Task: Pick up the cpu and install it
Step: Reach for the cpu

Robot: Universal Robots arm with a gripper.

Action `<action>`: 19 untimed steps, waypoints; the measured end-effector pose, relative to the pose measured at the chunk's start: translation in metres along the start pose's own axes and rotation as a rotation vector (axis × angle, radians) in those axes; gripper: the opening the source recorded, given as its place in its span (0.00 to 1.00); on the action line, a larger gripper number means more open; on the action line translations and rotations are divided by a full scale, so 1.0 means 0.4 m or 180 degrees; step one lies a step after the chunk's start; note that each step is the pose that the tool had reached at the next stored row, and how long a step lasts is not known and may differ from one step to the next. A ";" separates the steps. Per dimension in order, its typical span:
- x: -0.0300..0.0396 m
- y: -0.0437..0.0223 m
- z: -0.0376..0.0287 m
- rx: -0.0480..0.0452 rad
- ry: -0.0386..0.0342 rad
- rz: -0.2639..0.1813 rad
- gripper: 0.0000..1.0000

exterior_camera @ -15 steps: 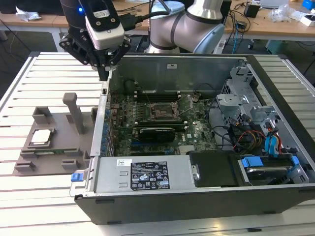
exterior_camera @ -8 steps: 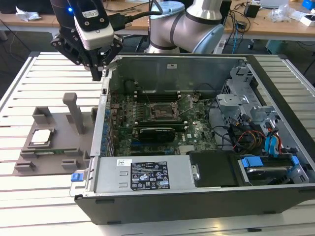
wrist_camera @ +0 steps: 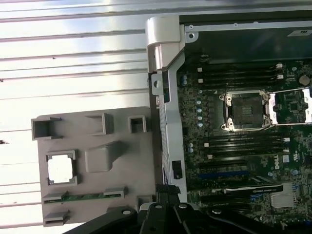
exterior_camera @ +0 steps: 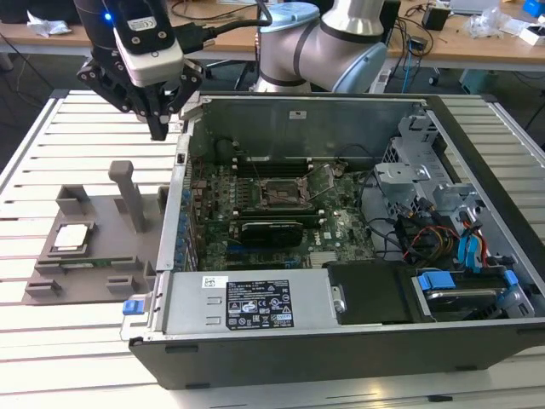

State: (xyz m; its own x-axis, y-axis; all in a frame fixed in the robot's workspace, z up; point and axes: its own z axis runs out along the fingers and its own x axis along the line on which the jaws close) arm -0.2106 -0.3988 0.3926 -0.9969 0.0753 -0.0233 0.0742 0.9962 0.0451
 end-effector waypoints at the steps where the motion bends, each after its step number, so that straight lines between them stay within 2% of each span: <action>1: 0.003 0.000 0.000 0.0000 0.0000 0.0000 0.11; 12: 0.055 -0.004 -0.001 0.0000 0.0000 0.0000 0.11; 13: 0.065 -0.005 -0.001 0.0000 0.0000 0.0000 0.11; 19: 0.090 -0.007 -0.002 0.0000 0.0000 0.0000 0.11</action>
State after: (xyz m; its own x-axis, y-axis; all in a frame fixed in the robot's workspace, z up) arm -0.2467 -0.3989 0.3923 -0.9969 0.0753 -0.0233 0.0742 0.9962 0.0450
